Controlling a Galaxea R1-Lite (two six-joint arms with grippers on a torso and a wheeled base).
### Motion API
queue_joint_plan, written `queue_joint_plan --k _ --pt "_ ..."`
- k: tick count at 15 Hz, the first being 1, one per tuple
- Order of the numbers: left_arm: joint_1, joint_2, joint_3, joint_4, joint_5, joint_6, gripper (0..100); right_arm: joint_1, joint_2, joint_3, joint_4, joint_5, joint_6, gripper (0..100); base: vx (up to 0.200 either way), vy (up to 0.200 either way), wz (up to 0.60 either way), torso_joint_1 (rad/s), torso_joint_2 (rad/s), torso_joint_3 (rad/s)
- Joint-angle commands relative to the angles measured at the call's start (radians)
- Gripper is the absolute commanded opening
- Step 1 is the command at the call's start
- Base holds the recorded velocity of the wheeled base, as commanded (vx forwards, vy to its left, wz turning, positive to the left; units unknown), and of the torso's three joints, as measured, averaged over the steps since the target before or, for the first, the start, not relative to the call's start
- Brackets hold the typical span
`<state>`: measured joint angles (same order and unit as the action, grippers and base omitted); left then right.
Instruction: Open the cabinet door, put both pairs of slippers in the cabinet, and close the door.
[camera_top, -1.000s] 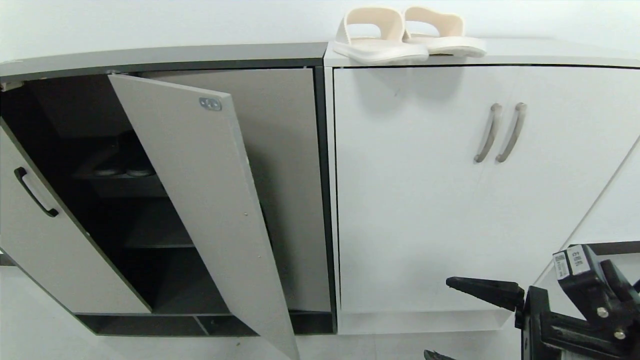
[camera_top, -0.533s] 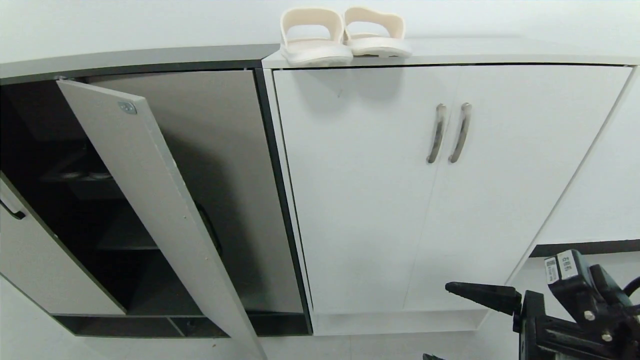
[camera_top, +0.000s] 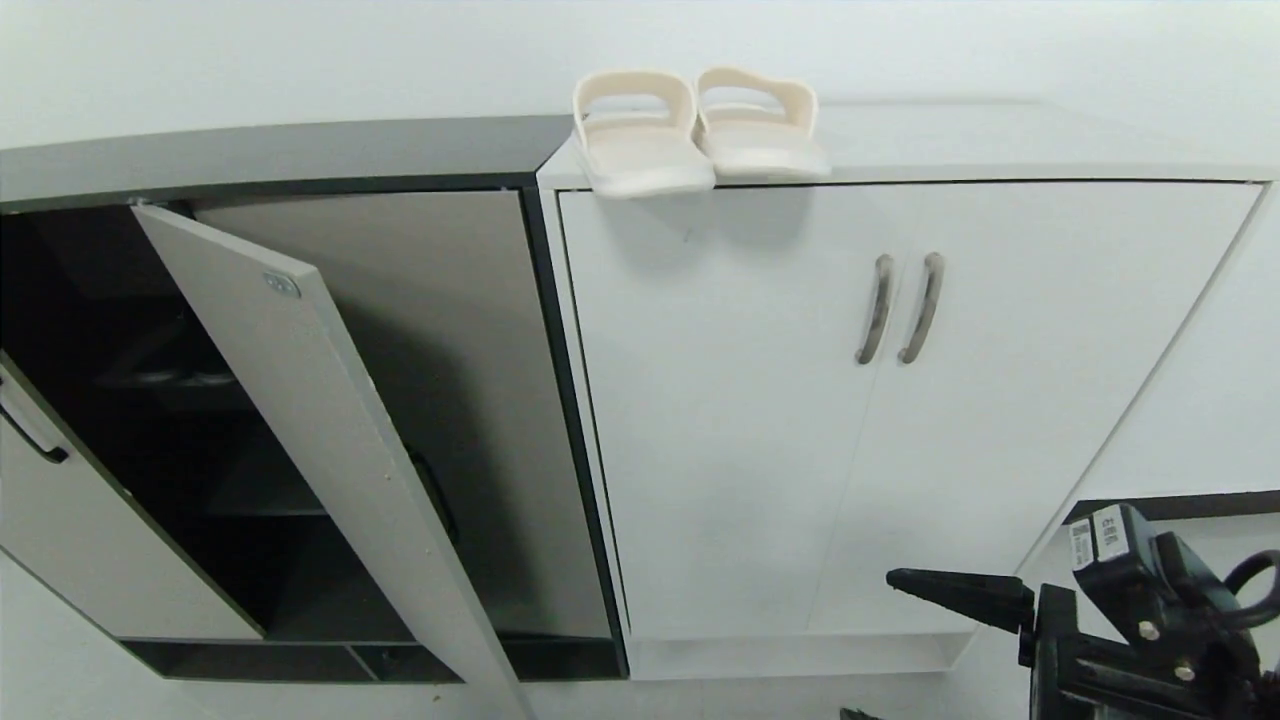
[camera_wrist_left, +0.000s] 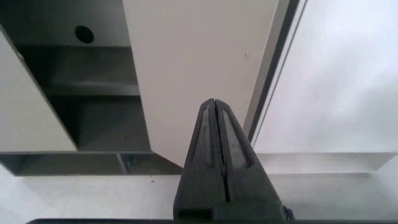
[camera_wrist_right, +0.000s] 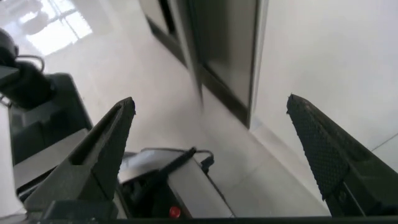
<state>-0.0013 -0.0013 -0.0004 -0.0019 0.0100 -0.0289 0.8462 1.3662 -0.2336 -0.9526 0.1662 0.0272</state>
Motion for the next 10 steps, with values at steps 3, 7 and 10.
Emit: queue_joint_plan --k 3,7,10 --pt "0.0 0.001 0.0 0.002 0.001 0.0 0 0.001 0.007 0.0 0.0 0.001 -0.006 100 0.0 0.0 0.0 0.165 -0.51 -0.29" --pt "0.0 0.001 0.0 0.002 0.001 0.0 0 0.001 0.011 0.0 0.0 0.001 -0.007 100 0.0 0.0 0.0 0.181 -0.47 -0.286" --pt "0.0 0.001 0.0 0.002 0.001 -0.002 0 0.001 0.013 0.002 0.001 0.001 -0.015 100 0.0 0.0 0.0 0.199 -0.47 -0.279"
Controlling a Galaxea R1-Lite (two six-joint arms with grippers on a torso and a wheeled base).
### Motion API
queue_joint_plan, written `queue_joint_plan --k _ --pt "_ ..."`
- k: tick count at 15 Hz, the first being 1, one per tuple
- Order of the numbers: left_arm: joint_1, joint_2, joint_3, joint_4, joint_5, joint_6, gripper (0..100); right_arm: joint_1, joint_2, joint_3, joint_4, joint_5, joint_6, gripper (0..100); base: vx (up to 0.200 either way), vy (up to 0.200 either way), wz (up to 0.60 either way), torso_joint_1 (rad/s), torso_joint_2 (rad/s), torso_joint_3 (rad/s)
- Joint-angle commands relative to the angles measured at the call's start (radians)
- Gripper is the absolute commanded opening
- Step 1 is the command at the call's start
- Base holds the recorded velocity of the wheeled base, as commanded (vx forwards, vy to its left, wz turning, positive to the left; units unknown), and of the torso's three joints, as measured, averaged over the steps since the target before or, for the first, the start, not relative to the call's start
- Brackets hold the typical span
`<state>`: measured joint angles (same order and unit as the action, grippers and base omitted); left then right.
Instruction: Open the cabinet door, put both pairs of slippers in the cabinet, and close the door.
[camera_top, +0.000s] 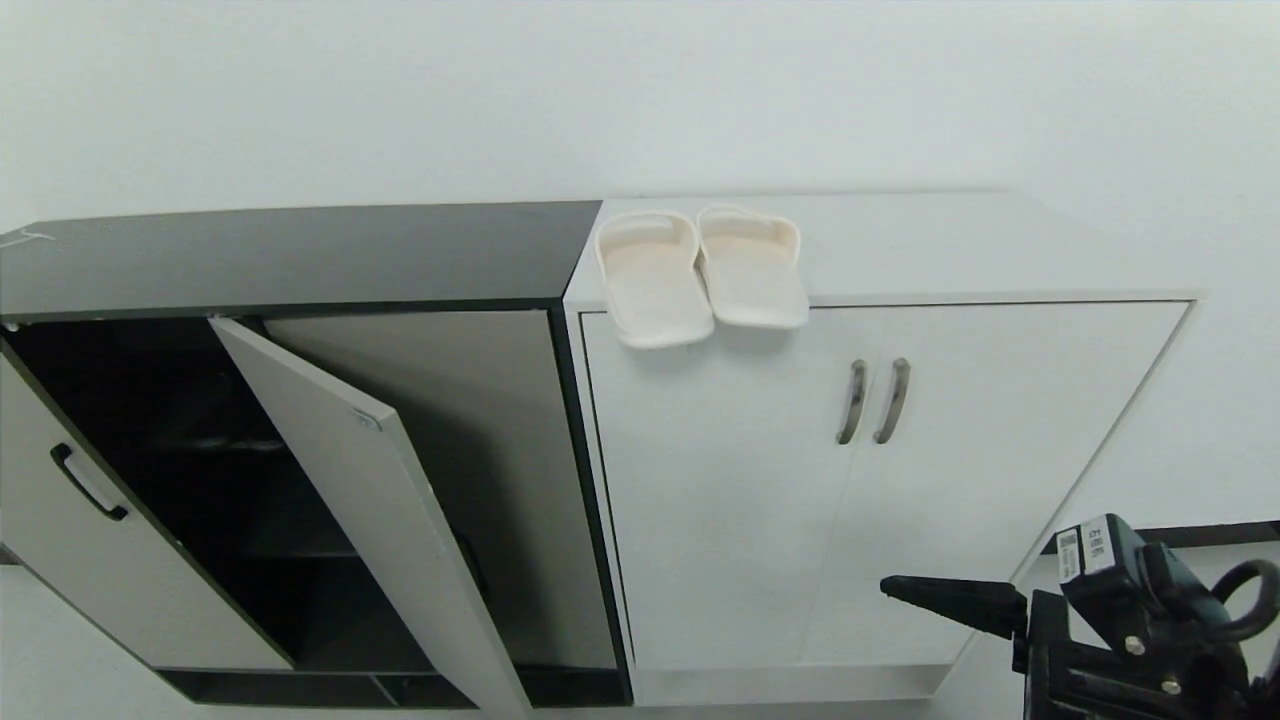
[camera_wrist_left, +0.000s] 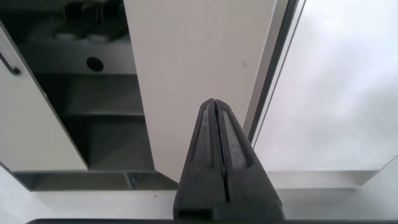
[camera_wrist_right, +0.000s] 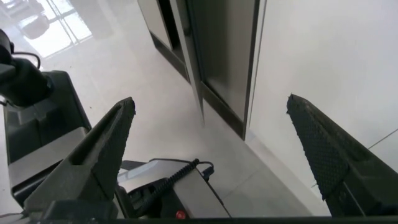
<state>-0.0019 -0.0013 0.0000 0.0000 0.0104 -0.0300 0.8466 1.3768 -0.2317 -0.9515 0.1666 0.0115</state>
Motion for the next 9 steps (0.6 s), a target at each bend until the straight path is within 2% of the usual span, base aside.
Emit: queue_joint_plan --k 1,9 --pt "0.0 0.001 0.0 0.0 0.0 -0.001 0 0.0 0.002 0.0 0.0 -0.001 -0.002 100 0.0 0.0 0.0 0.203 -0.48 -0.276" --pt "0.0 0.001 0.0 0.0 0.0 -0.001 0 0.002 0.021 0.006 -0.001 -0.001 -0.007 100 0.0 0.0 0.0 0.228 -0.51 -0.286"
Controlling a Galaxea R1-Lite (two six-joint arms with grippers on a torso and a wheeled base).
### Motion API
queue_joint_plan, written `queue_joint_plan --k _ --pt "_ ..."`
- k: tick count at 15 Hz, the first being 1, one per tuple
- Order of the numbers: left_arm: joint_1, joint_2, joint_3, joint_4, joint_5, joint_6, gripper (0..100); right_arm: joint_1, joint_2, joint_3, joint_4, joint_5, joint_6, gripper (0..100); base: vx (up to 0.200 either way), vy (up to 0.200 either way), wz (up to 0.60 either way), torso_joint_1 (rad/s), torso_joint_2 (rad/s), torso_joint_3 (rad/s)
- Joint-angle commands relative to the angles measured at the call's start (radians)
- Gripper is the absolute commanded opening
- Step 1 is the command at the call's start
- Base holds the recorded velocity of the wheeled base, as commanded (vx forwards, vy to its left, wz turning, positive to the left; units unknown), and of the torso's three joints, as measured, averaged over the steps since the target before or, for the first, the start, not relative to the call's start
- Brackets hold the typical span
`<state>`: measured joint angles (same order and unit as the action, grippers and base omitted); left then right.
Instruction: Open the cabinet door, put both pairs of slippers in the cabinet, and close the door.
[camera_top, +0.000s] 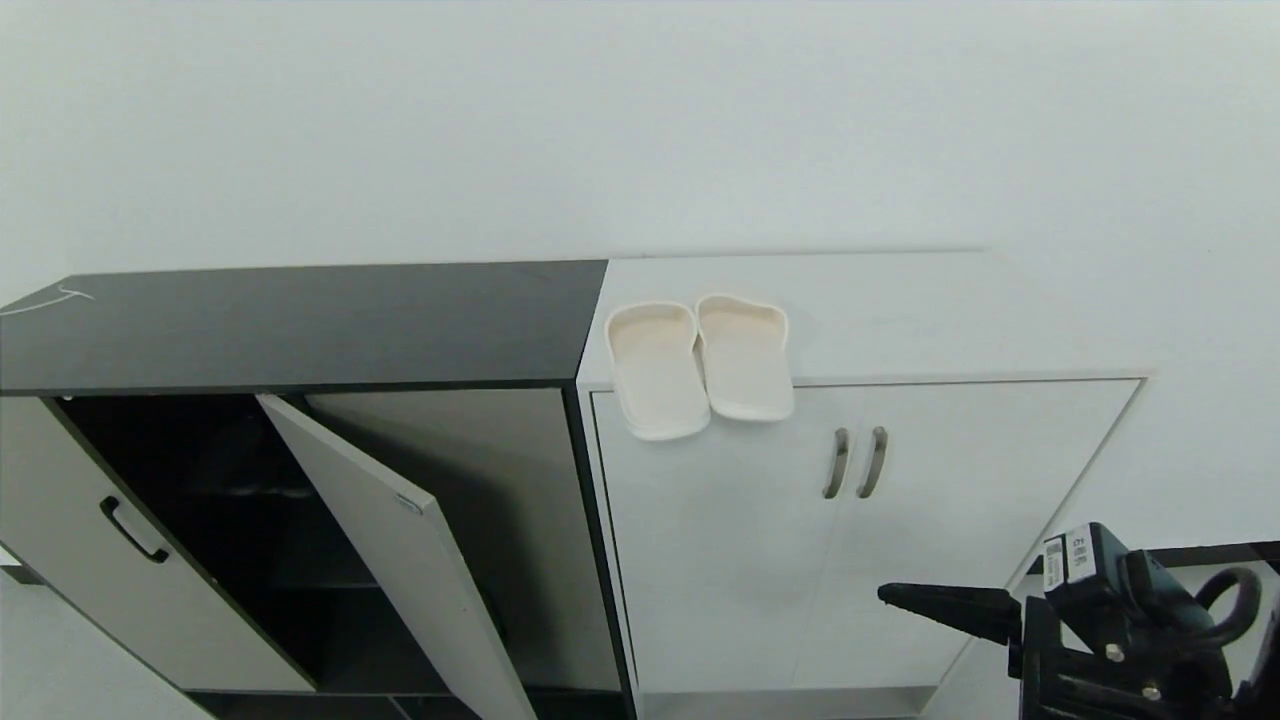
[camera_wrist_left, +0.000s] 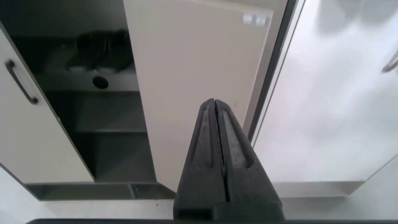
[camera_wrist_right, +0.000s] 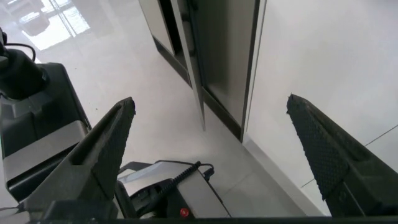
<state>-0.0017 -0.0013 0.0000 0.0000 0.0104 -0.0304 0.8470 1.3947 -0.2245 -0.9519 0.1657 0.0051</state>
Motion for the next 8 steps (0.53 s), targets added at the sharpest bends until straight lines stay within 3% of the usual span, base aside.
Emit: queue_joint_plan --k 1,8 --pt "0.0 0.001 0.0 0.0 0.0 0.0 0 0.001 0.004 -0.001 -0.001 0.001 0.001 100 0.0 0.0 0.0 0.246 -0.53 -0.295" --pt "0.0 0.001 0.0 0.0 0.0 0.0 0 0.001 0.026 0.002 -0.001 0.001 0.003 100 0.0 0.0 0.0 0.267 -0.58 -0.308"
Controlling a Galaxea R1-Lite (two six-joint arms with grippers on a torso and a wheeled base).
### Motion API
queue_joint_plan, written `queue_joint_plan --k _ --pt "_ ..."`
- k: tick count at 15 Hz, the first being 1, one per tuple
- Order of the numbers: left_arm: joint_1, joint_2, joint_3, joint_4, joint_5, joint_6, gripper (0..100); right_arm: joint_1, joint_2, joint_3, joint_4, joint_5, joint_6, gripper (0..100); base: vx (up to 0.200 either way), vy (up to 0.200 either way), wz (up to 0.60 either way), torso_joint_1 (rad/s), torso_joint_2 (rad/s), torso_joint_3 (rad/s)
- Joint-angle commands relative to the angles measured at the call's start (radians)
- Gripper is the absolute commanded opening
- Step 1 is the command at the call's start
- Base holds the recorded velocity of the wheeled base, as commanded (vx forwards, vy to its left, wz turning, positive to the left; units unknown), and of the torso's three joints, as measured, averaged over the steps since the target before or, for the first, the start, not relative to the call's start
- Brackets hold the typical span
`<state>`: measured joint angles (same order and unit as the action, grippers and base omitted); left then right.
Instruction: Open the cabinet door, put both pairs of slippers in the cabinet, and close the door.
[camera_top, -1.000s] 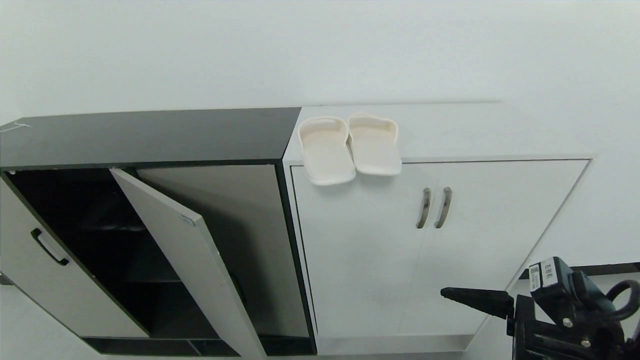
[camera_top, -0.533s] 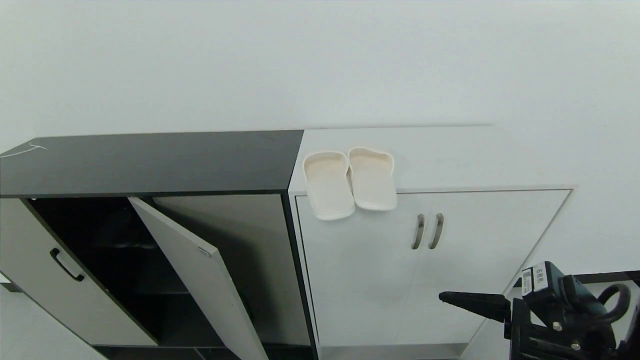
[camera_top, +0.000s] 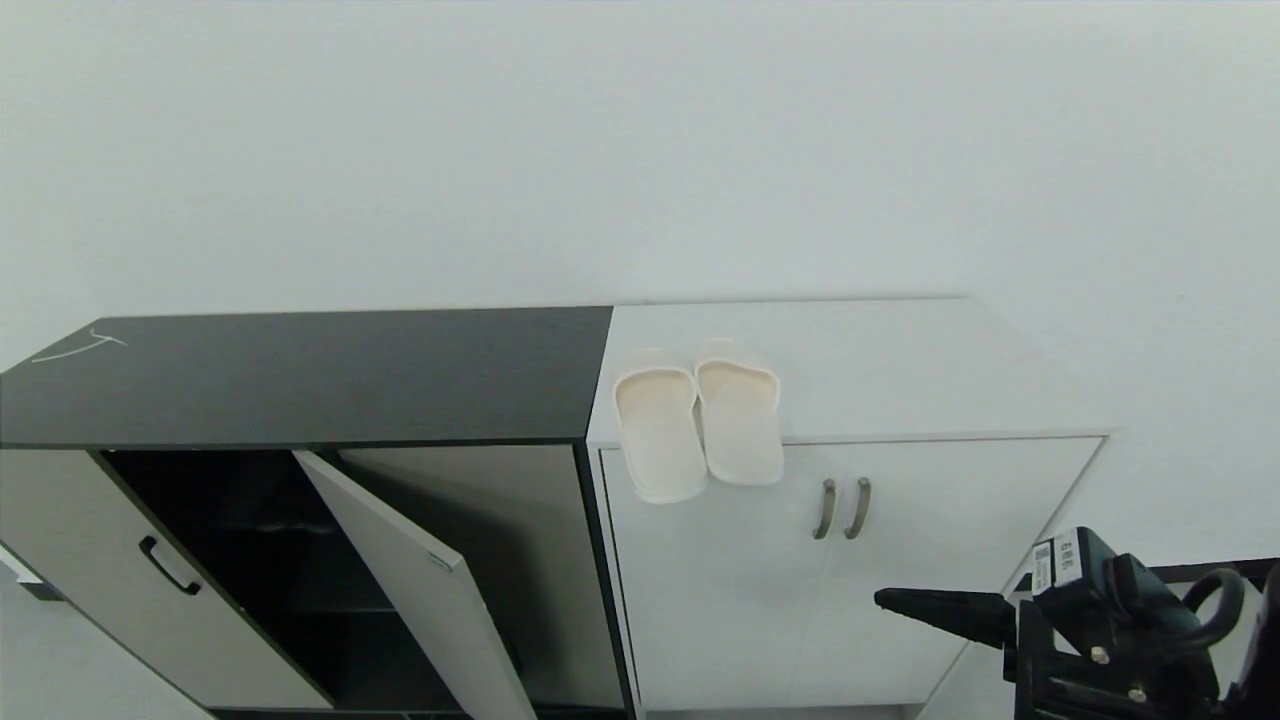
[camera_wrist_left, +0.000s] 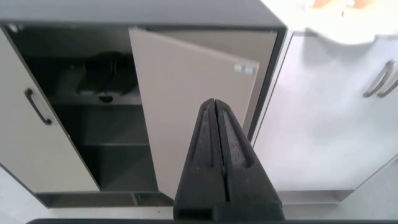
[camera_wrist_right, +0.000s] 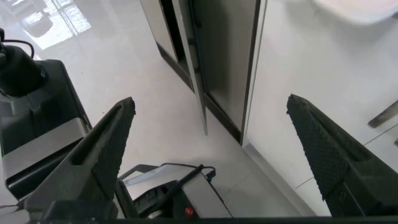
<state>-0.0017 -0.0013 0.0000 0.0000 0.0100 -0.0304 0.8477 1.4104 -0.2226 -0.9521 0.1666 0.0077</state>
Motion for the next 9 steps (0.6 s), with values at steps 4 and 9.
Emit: queue_joint_plan --k 4,9 --pt "0.0 0.001 0.0 0.0 0.001 0.0 0 0.001 0.044 -0.017 -0.005 -0.039 0.0 100 0.0 0.0 0.0 0.157 -0.34 -0.174" --pt "0.0 0.001 0.0 0.0 0.001 0.0 0 0.007 0.246 -0.347 -0.01 -0.358 0.008 100 0.0 0.0 0.0 0.0 0.0 0.0"
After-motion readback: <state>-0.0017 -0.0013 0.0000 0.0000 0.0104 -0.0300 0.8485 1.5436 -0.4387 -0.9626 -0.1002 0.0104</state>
